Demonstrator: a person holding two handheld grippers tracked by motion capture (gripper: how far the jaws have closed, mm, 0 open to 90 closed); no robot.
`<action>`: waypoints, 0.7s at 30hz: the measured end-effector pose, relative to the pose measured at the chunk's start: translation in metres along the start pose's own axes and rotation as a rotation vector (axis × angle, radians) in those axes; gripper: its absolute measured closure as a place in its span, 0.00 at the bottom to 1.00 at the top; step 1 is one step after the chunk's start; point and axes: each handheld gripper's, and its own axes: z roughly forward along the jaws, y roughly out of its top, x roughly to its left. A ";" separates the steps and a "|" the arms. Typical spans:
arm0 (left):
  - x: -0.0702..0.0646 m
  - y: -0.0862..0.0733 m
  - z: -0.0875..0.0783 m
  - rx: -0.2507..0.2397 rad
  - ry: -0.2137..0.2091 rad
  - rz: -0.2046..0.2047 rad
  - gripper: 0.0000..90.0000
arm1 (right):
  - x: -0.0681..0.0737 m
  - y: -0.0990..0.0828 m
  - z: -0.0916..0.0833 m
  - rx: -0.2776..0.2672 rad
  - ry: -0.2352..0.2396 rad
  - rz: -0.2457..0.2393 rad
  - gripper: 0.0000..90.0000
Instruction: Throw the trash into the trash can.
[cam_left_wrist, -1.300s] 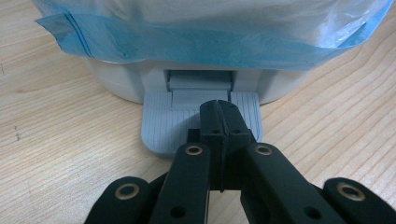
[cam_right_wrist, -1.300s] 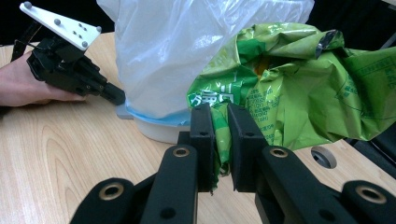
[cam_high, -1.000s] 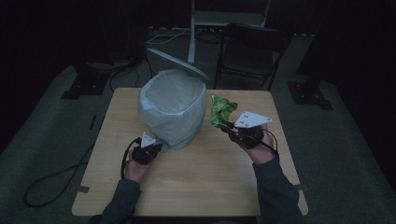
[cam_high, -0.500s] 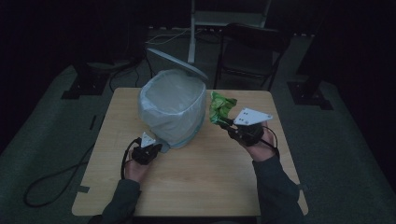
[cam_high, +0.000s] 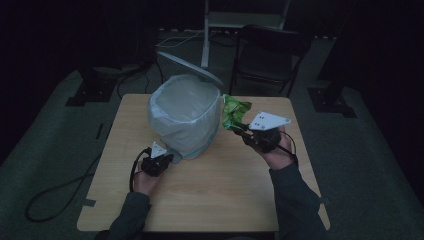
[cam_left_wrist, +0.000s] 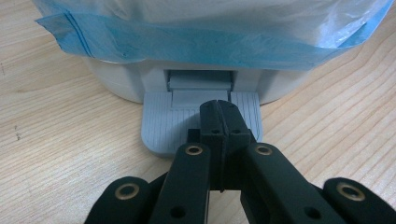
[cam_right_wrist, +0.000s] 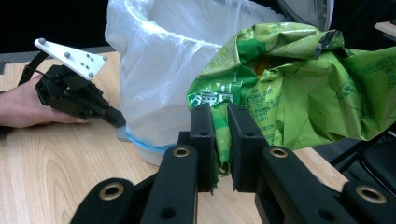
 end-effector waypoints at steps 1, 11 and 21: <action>0.000 0.000 0.000 0.000 0.000 0.000 1.00 | 0.000 0.001 0.001 -0.002 0.003 -0.001 0.90; 0.000 0.000 0.000 0.000 0.000 0.001 1.00 | -0.001 0.008 0.005 -0.002 0.013 -0.014 0.90; 0.000 0.000 0.000 0.000 0.001 0.003 1.00 | -0.001 0.019 0.008 -0.014 0.024 -0.023 0.90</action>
